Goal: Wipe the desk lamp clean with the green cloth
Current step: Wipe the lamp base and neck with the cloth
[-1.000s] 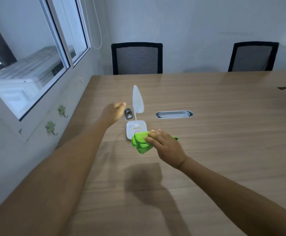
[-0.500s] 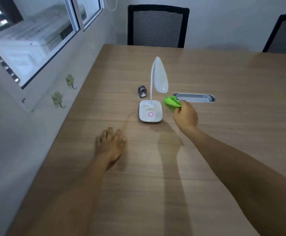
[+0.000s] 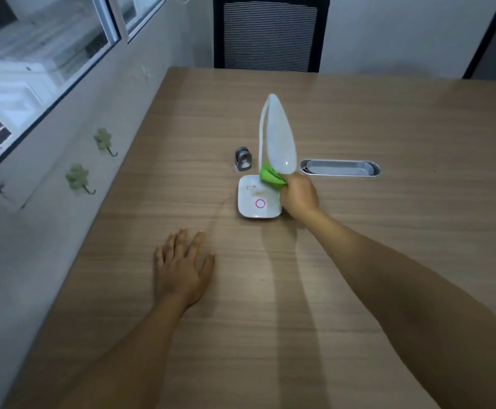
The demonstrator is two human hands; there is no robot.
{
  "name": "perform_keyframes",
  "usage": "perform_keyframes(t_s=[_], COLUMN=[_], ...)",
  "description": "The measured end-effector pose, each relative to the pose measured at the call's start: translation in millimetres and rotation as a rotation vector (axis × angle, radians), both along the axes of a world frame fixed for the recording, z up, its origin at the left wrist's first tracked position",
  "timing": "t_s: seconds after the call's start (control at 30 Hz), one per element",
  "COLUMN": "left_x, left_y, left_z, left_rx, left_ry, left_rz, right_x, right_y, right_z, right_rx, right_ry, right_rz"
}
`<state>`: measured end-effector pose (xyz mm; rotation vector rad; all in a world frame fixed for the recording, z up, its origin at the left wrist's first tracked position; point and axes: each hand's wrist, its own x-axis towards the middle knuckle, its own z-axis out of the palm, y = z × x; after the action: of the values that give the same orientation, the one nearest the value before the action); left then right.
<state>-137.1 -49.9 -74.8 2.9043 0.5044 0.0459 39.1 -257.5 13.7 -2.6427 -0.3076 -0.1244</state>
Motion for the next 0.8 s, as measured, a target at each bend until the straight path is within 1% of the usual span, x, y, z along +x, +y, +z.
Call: perform_keyframes(t_s=[0.13, 0.33, 0.4, 0.47, 0.57, 0.73, 0.8], left_x=[0.1, -1.6, -1.0, -0.3, -1.1, -0.5, -0.8], left_y=[-0.1, -1.1, -1.7, -1.8, -1.0, -1.6, -1.2], left_z=[0.8, -0.5, -0.8, -1.4, -1.1, -0.4, -1.1], left_rx=[0.003, 0.014, 0.008, 0.005, 0.007, -0.017, -0.008], left_ry=[-0.022, -0.026, -0.025, -0.031, -0.035, -0.027, -0.037], left_rz=[0.005, -0.001, -0.003, -0.002, -0.005, -0.006, -0.007], right_x=[-18.6, -56.6, -60.9, -52.4, -30.2, -28.3, -37.8], right_y=[-17.0, -42.3, -39.8, -30.6, -12.0, 0.0, -4.3], right_z=[-14.2, -22.0, -13.4, -3.6, 7.7, 0.8, -7.5], right_rx=[-0.193, -0.209, -0.144, -0.068, -0.037, -0.1, -0.119], right_ry=[-0.094, -0.287, -0.339, -0.366, -0.322, -0.136, -0.119], right_rz=[0.213, 0.45, 0.428, 0.339, 0.276, 0.354, 0.371])
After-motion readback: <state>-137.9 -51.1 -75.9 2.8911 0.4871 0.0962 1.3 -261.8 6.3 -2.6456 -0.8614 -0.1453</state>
